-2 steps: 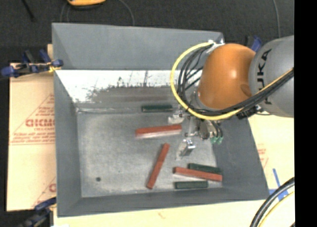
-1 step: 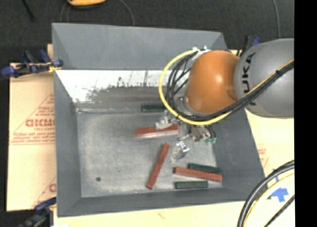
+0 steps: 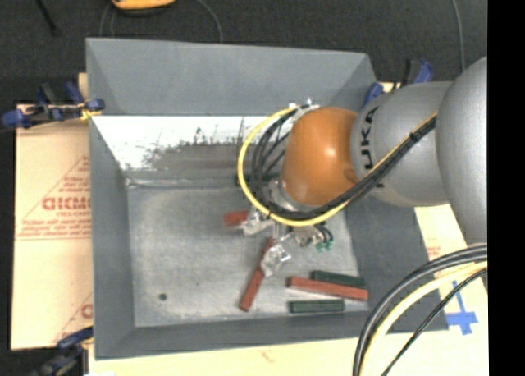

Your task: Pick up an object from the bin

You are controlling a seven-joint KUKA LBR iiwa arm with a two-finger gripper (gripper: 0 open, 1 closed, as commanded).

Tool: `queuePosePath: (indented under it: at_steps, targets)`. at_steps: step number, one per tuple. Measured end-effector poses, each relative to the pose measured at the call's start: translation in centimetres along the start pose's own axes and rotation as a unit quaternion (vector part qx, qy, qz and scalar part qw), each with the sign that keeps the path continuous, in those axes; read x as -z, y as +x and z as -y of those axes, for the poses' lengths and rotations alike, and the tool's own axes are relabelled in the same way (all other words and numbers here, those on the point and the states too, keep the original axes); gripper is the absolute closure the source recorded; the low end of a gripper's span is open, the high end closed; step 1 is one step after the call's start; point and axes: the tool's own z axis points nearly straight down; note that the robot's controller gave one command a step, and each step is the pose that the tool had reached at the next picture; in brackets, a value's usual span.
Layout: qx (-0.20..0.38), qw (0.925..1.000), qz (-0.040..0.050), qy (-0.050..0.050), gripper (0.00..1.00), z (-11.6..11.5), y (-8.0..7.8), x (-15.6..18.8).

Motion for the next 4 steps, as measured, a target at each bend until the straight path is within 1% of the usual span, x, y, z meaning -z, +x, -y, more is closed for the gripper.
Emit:
queuePosePath:
  at_steps: [1,2,3,4]
  targets:
    - [0.000,1.0000,0.0001,0.000,1.00,0.0,0.0,0.0]
    - [0.000,1.0000,-0.0045,-0.002,1.00,0.1,0.5,0.3]
    - [-0.002,1.0000,-0.0049,-0.002,1.00,0.1,0.7,0.5]
    - [-0.012,0.9999,0.0048,-0.003,1.00,0.3,1.3,4.1]
